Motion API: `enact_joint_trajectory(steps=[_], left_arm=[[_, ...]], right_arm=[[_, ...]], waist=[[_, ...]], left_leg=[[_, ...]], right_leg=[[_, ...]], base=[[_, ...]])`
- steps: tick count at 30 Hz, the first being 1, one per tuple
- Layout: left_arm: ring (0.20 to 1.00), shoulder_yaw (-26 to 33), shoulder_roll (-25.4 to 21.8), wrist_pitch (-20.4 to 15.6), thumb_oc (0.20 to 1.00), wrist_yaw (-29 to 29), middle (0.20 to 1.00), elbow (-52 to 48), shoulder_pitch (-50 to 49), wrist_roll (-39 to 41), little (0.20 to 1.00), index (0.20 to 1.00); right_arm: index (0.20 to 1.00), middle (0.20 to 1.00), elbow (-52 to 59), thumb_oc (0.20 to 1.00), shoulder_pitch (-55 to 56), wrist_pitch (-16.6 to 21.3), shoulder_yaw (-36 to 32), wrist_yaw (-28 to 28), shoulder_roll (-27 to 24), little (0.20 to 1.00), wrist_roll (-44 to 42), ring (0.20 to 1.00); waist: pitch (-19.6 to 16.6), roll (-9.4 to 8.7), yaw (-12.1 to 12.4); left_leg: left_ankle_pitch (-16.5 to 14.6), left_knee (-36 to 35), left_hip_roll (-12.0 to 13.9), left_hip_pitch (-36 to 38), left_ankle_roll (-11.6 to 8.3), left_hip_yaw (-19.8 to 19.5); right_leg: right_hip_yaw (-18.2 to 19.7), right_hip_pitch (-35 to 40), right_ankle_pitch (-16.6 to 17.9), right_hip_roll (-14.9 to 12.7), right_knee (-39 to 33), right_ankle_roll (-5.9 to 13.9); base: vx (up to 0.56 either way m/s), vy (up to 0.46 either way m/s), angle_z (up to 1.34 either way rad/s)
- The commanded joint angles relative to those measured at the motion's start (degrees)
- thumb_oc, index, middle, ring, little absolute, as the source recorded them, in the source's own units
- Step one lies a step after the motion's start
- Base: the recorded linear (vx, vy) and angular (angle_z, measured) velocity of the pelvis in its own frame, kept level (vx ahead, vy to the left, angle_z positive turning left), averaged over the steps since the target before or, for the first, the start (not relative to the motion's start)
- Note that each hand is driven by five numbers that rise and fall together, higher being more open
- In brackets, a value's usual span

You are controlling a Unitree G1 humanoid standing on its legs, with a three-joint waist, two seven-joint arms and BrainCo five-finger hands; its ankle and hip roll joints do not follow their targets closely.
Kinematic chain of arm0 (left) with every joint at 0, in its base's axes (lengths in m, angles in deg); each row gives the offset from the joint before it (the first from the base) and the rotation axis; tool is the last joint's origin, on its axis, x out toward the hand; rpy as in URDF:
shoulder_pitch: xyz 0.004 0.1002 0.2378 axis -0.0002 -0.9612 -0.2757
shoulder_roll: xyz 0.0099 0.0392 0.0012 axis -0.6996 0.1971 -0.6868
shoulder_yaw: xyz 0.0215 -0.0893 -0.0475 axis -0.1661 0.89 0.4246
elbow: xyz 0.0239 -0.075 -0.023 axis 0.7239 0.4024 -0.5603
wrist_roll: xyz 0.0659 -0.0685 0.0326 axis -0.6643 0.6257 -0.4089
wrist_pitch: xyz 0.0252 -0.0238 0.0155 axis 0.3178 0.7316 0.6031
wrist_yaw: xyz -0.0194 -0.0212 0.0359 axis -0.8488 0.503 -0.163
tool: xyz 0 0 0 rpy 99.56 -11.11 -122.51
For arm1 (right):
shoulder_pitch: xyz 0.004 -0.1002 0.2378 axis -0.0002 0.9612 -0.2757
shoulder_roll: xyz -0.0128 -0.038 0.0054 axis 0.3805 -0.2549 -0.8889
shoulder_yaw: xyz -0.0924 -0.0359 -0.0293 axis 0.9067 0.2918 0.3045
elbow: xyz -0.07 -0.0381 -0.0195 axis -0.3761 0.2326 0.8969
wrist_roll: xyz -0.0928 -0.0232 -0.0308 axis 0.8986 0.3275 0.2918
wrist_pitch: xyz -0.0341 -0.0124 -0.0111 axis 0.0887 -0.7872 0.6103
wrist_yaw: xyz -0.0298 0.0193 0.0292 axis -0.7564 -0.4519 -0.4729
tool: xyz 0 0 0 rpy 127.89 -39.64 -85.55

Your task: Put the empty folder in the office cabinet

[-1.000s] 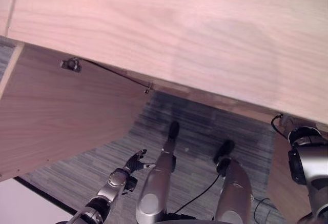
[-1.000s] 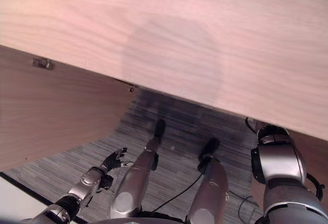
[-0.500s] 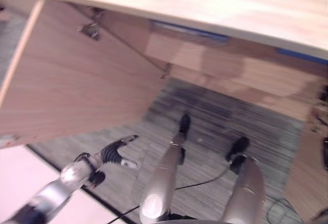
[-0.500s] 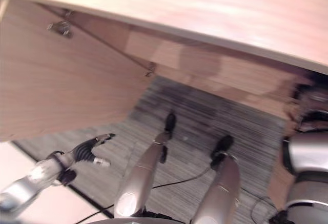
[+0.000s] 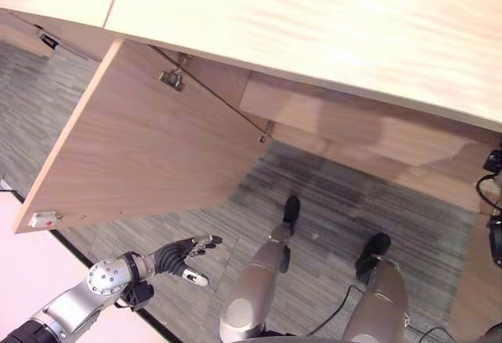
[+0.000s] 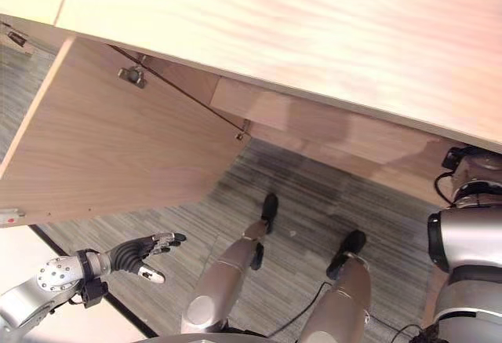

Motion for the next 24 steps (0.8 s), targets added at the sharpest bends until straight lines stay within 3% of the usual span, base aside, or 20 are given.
enact_joint_trajectory(steps=[1, 2, 4, 7, 10, 13, 17, 18, 20, 24], left_arm=[[1.0, -0.69, 1.17, -0.4, 1.0, -0.09, 1.0, -0.36, -0.28, -0.37, 1.0, 1.0], [1.0, -0.57, 2.01, -0.36, 1.0, -0.07, 1.0, 0.0, -0.4, -0.58, 1.0, 1.0], [1.0, -0.29, 3.36, -0.3, 1.0, 0.1, 1.0, 0.51, -0.51, -0.86, 1.0, 1.0], [1.0, 0.7, 4.87, -0.21, 1.0, 0.55, 1.0, 1.17, -2.0, -1.41, 1.0, 1.0], [1.0, 4.14, 9.39, 0.56, 1.0, 1.18, 1.0, 4.2, -6.22, -3.32, 1.0, 1.0], [1.0, 9.21, 12.57, 0.81, 1.0, 1.67, 1.0, 5.68, -11.53, -5.61, 1.0, 1.0], [1.0, 13.29, 17.47, 1.11, 1.0, 3.41, 1.0, 6.73, -13.34, -4.72, 1.0, 1.0], [1.0, 12.68, 24.16, 1.27, 1.0, 6.23, 1.0, 13.95, -8.98, -5.41, 1.0, 1.0], [1.0, 12.39, 30.89, 0.77, 1.0, 9.3, 1.0, 20.82, -5.7, -7.37, 1.0, 1.0], [1.0, 12.88, 36.42, -0.23, 1.0, 11.68, 1.0, 25.94, -1.73, -6.93, 1.0, 1.0]], right_arm=[[0.2, 0.2, 8.45, 0.2, -2.29, 7.56, -3.29, 1.06, 0.53, 0.2, -3.37, 0.2], [0.2, 0.2, 9.95, 0.2, -0.22, 8.02, -4.02, 1.32, 2.38, 0.2, -3.55, 0.2], [0.2, 0.2, 13.09, 0.2, 3.52, 8.88, -5.54, 1.27, 5.81, 0.2, -3.61, 0.2], [0.2, 0.2, 19.69, 0.2, 10.96, 9.91, -7.27, 0.56, 11.32, 0.2, -2.46, 0.2], [0.2, 0.2, 29.85, 0.2, 30.7, 9.89, -10.22, 1.17, 22.91, 0.2, 2.61, 0.2], [0.2, 0.2, 33.94, 0.2, 45.52, 7.66, -10.7, 4.79, 28.35, 0.2, 7.15, 0.2], [0.2, 0.2, 29.17, 0.2, 49.78, 5.32, -9.9, 7.35, 31.27, 0.2, 9.6, 0.2], [0.2, 0.2, 28.12, 0.2, 51.52, 4.32, -8.33, 8.32, 33.61, 0.2, 11.19, 0.2], [0.2, 0.2, 26.66, 0.2, 52.26, 3.45, -7.26, 8.79, 34.25, 0.2, 12.62, 0.2], [0.2, 0.2, 24.07, 0.2, 53.33, 2.09, -5.17, 9.38, 36.09, 0.2, 15.34, 0.2]], waist=[[0.34, -2.76, 3.23], [0.59, -2.92, 3.16], [0.03, -3.6, 2.55], [-0.37, -4.84, 1.73], [-3.72, -8.6, -1.63], [-7.8, -12.14, -4.72], [-11.22, -14.11, -5.94], [-13.57, -15.87, -6.99], [-15.15, -16.91, -7.43], [-16.92, -18.15, -8.1]], left_leg=[[-8.23, 0.99, 3.66, 2.84, -2.66, -1.09], [-6.95, 0.8, 3.62, 2.85, -2.52, -0.82], [-7.73, -0.47, 3.84, 4.36, -2.68, -1.11], [-6.3, -2.03, 4.14, 5.99, -2.43, -0.82], [-5.73, -7.04, 5.23, 12.6, -2.13, 0.25], [-6.1, -10.23, 5.98, 19.9, -1.98, 2.15], [-7.04, -10.89, 5.84, 23.75, -1.55, 3.94], [-7.88, -11.29, 5.53, 25.7, -1.54, 5.23], [-8.95, -11.32, 5.12, 27.63, -1.47, 6.87], [-10.16, -11.32, 4.55, 30.04, -1.03, 9.47]], right_leg=[[0.26, 5.34, -0.37, 1.09, -3.55, 5.28], [-0.54, 5.57, 1.45, 1.06, -4.55, 4.81], [-0.05, 6.97, 1.02, 1.59, -5.75, 5.42], [-0.9, 8.86, 3.57, 2.03, -8.21, 5.26], [-1.87, 15.79, 6.32, 3.04, -14.84, 5.95], [-1.81, 22.84, 8.04, 4.43, -20.56, 6.43], [-0.94, 26.71, 9.54, 5.13, -24.24, 6.7], [-0.22, 28.4, 10.6, 5.58, -27.12, 7.01], [0.66, 30.04, 12.05, 5.74, -29.58, 7.25], [1.84, 31.62, 14.0, 4.98, -31.72, 8.0]], base=[[-0.1, 0.093, 0.01], [-0.1, 0.092, -0.04], [0.0, 0.053, -0.05], [0.0, 0.056, -0.06], [0.16, 0.09, -0.12], [0.21, 0.092, -0.33], [0.08, 0.097, -0.25], [0.11, 0.099, -0.29], [0.07, 0.076, -0.55], [0.01, 0.078, -0.44]])
